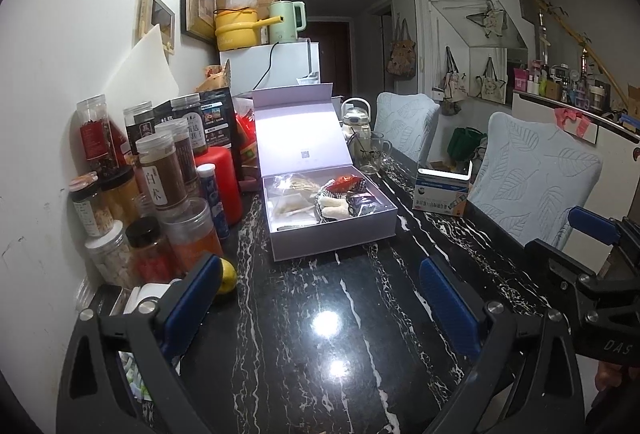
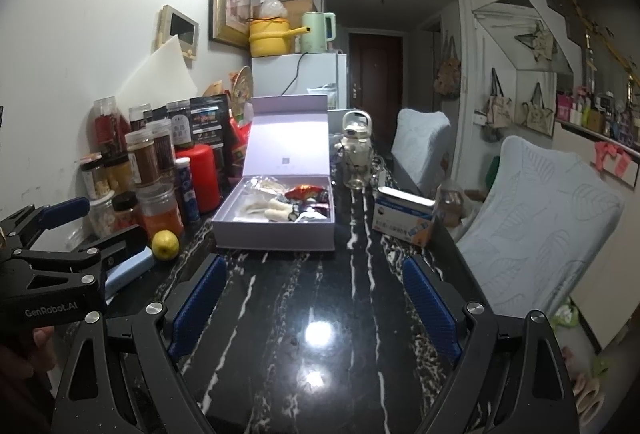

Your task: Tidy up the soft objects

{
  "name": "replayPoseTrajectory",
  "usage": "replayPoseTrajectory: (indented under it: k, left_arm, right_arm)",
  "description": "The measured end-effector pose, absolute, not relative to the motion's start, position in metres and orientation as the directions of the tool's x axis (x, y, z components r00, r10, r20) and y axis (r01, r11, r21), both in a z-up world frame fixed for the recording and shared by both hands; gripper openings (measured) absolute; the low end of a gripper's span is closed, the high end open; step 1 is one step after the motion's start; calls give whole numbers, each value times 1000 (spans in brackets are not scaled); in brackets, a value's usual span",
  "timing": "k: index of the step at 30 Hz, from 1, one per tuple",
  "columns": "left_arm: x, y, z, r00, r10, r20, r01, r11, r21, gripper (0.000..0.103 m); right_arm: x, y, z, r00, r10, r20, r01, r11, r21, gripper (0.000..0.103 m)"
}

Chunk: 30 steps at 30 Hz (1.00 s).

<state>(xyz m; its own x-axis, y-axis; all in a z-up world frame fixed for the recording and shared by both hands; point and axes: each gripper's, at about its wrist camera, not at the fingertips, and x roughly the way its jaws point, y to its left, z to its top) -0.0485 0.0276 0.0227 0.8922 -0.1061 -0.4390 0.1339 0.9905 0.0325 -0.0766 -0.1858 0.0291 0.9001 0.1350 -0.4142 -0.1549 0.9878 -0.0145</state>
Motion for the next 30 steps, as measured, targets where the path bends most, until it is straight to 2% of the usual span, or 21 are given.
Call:
replayPoseTrajectory:
  k: [30]
  left_arm:
    - [-49, 25, 22, 886, -115, -450, 135, 991, 13, 101]
  right_arm:
    - [-81, -189, 27, 899, 138, -416, -161, 987, -20, 91]
